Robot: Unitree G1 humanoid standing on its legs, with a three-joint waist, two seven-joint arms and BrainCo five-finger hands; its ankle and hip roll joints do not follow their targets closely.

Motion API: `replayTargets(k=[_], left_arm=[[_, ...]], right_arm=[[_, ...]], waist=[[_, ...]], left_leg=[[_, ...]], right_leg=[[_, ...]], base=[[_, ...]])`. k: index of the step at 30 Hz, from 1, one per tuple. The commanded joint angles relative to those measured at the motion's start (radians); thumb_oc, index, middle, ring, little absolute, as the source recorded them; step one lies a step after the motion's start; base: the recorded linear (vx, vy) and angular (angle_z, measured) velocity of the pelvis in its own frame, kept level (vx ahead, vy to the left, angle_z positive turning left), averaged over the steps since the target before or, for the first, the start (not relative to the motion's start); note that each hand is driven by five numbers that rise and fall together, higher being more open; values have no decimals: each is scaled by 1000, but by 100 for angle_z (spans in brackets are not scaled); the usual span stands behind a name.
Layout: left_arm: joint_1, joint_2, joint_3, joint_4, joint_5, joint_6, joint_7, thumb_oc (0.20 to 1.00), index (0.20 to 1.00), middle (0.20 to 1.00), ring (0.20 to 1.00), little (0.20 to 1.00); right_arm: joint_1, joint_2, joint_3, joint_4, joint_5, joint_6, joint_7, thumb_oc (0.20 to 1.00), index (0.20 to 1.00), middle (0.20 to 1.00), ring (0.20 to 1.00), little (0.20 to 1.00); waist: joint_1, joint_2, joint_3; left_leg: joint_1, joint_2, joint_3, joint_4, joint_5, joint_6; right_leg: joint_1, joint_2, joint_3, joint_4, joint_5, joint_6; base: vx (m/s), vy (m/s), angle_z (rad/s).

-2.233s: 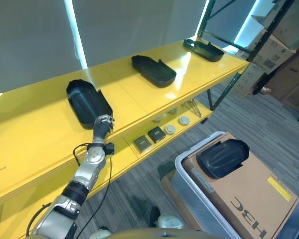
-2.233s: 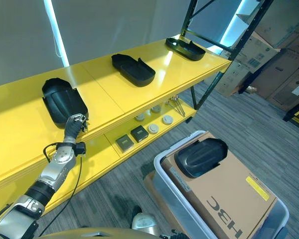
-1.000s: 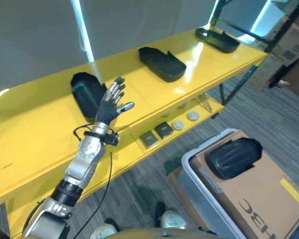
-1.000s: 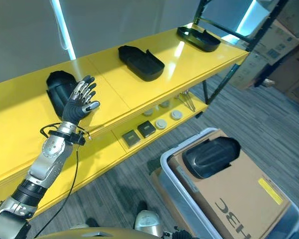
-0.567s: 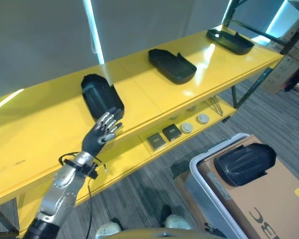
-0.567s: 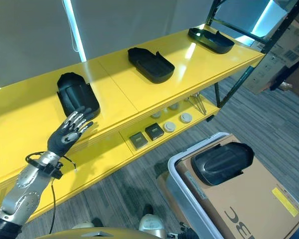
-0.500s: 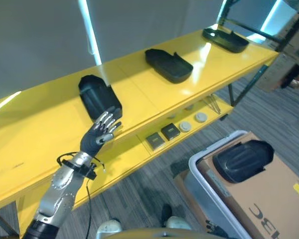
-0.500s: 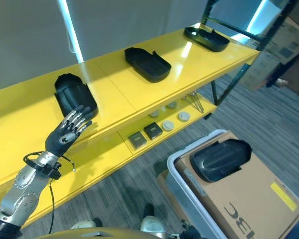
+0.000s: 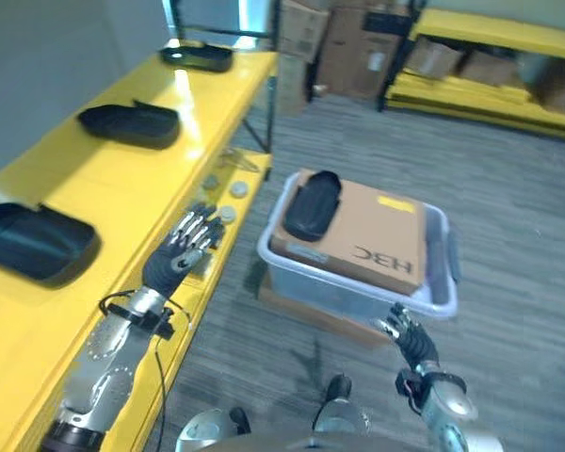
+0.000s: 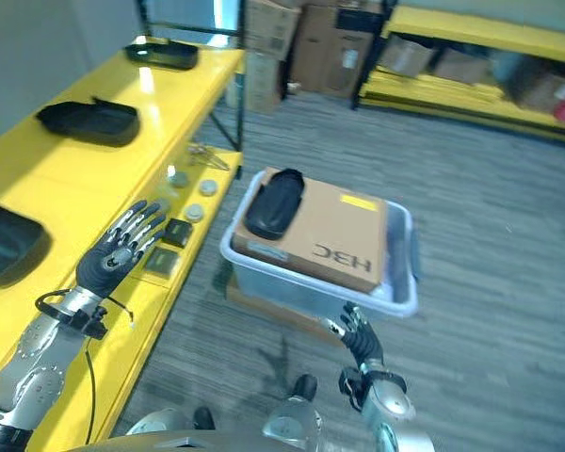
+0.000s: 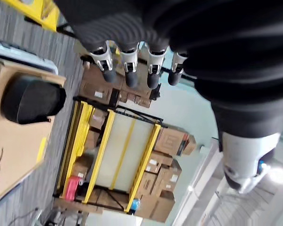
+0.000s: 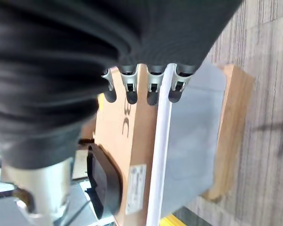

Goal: Move parts from the plastic box to the shelf.

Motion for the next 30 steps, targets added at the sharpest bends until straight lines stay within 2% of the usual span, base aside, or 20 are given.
replayTargets(k=[1,3,7,10,13,14,15,16,17,18,19,20,21,22,23,24,26,27,28,30], left_arm=[[-14,3,39,-98,-3,-54,31,1000,1000,1000,1000,1000],[-4,8,51,-96,-9,-56,64,1000,1000,1000,1000,1000],[17,0,55,-97,-35,-46,54,1000,1000,1000,1000,1000],[39,-10,41,-97,-37,-57,59,1000,1000,1000,1000,1000],[48,-24,31,-93,-71,-60,88,1000,1000,1000,1000,1000],[46,-27,24,-87,-72,-69,97,1000,1000,1000,1000,1000],[42,-31,16,-77,-79,-78,110,1000,1000,1000,1000,1000],[36,-44,5,-62,-96,-90,136,1000,1000,1000,1000,1000],[33,-46,3,-59,-97,-92,139,1000,1000,1000,1000,1000],[25,-56,1,-45,-104,-100,162,1000,1000,1000,1000,1000],[6,-68,15,-7,-87,-108,186,1000,1000,1000,1000,1000],[3,-70,18,0,-86,-109,186,1000,1000,1000,1000,1000],[-2,-77,28,14,-86,-109,189,1000,1000,1000,1000,1000],[0,-84,42,21,-91,-107,187,1000,1000,1000,1000,1000],[13,-88,66,22,-81,-105,192,1000,1000,1000,1000,1000],[20,-88,73,22,-79,-109,193,1000,1000,1000,1000,1000],[42,-88,93,10,-82,-102,190,1000,1000,1000,1000,1000],[39,-78,113,26,-95,-91,185,1000,1000,1000,1000,1000],[38,-74,119,40,-99,-91,177,1000,1000,1000,1000,1000],[47,-68,138,51,-102,-84,166,1000,1000,1000,1000,1000]], right_arm=[[-75,-37,-49,-95,32,-34,-62,1000,1000,1000,1000,1000],[-114,-30,-40,-124,36,-14,-92,1000,1000,1000,1000,1000],[-108,-27,-57,-189,31,20,-116,1000,1000,1000,1000,1000],[-88,-41,-81,-223,41,19,-127,1000,1000,1000,1000,1000],[-92,-51,-93,-222,57,20,-126,1000,1000,1000,1000,1000],[-103,-59,-93,-215,59,20,-119,1000,1000,1000,1000,1000],[-118,-72,-88,-202,59,17,-103,1000,1000,1000,1000,1000],[-142,-90,-74,-186,63,18,-94,1000,1000,1000,1000,1000],[-147,-92,-72,-182,64,17,-94,1000,1000,1000,1000,1000],[-168,-107,-64,-169,73,15,-94,1000,1000,1000,1000,1000],[-196,-135,-61,-141,76,13,-85,1000,1000,1000,1000,1000],[-199,-138,-63,-136,79,11,-81,1000,1000,1000,1000,1000],[-203,-144,-67,-125,86,9,-74,1000,1000,1000,1000,1000],[-206,-144,-70,-115,81,6,-67,1000,1000,1000,1000,1000],[-204,-141,-73,-109,72,6,-59,1000,1000,1000,1000,1000],[-197,-140,-77,-111,69,6,-52,1000,1000,1000,1000,1000],[-167,-140,-90,-129,57,6,-36,1000,1000,1000,1000,1000],[-152,-144,-93,-149,47,12,-36,1000,1000,1000,1000,1000],[-147,-141,-94,-158,48,18,-41,1000,1000,1000,1000,1000],[-126,-137,-99,-169,72,22,-34,1000,1000,1000,1000,1000]], waist=[[24,21,-6],[34,23,-21],[22,17,-38],[3,11,-48],[-9,-1,-53],[-10,-4,-51],[-9,-5,-47],[-3,-5,-41],[-3,0,-40],[3,7,-33],[17,10,-13],[17,14,-10],[19,19,-5],[21,24,-1],[24,27,2],[24,31,1],[17,46,1],[3,49,-3],[4,48,-4],[8,43,-11]], left_leg=[[46,-20,46,36,-143,47],[45,3,92,37,-142,41],[49,57,137,31,-117,13],[66,105,175,10,-81,-23],[60,159,190,67,-87,-55],[53,185,189,120,-81,-70],[40,222,184,187,-51,-97],[18,276,160,305,29,-146],[10,291,154,324,38,-159],[-33,335,117,429,105,-203],[-169,362,-2,642,202,-248],[-193,361,-23,658,211,-250],[-225,355,-50,656,223,-249],[-223,347,-49,592,229,-244],[-194,330,-33,451,245,-241],[-182,321,-26,380,257,-243],[-165,315,-13,161,373,-267],[-145,319,21,80,368,-259],[-138,308,16,61,355,-251],[-107,261,1,13,261,-214]], right_leg=[[-29,5,42,-19,115,23],[-12,5,-7,-44,96,19],[19,46,-23,-79,37,14],[44,95,-45,-103,-17,-1],[38,121,-52,-93,-44,-28],[39,136,-50,-92,-54,-45],[43,158,-49,-95,-65,-66],[50,194,-39,-102,-86,-98],[52,206,-39,-104,-90,-106],[60,242,-27,-115,-108,-134],[80,290,17,-122,-137,-181],[81,297,22,-122,-140,-186],[85,308,34,-124,-146,-192],[93,312,44,-128,-153,-191],[113,311,53,-137,-160,-182],[121,308,49,-141,-160,-176],[147,301,42,-161,-151,-162],[158,287,23,-152,-162,-156],[157,277,24,-138,-170,-150],[142,254,30,-105,-174,-128]], base=[[62,-182,-53],[122,-297,-51],[165,-321,-48],[189,-381,-13],[185,-408,-10],[145,-331,-19],[219,-458,-21],[168,-359,-21],[170,-363,-58],[173,-366,-93],[169,-342,-93],[138,-205,-59],[71,15,-33],[142,115,-44],[130,167,-51],[171,260,-44],[199,312,-17],[203,298,4],[168,258,8],[106,171,-14]])
